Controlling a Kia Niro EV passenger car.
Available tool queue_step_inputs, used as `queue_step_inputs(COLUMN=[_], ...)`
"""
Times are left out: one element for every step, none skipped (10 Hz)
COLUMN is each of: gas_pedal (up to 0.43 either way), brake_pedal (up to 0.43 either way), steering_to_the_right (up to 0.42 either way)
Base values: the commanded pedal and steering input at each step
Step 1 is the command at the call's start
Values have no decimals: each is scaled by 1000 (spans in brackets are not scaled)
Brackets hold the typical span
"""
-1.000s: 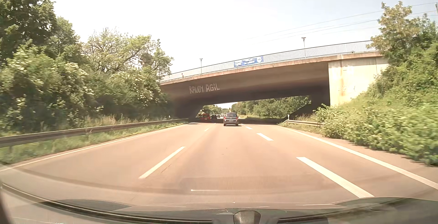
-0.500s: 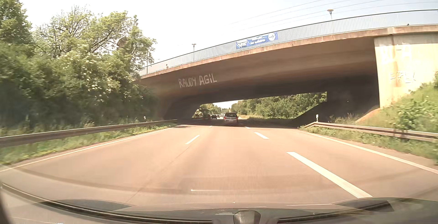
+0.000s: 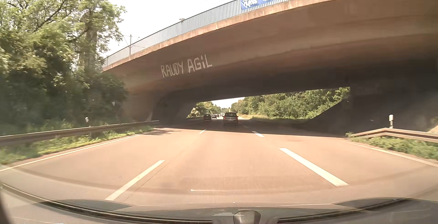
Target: Follow the waypoints while adhering to traffic rules and regulations
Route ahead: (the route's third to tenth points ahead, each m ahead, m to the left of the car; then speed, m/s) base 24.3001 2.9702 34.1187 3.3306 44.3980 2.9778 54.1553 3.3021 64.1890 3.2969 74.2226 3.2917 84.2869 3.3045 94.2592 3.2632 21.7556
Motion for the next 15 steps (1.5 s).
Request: queue_step_inputs(gas_pedal=[209,197,197,189,189,189,189,189,189,189,189,189,189,189,189], brake_pedal=[0,0,0,0,0,0,0,0,0,0,0,0,0,0,0], steering_to_the_right=[0,0,-1,-1,-2,-2,-1,-2,-2,-1,-2,-1,-2,-2,-2])
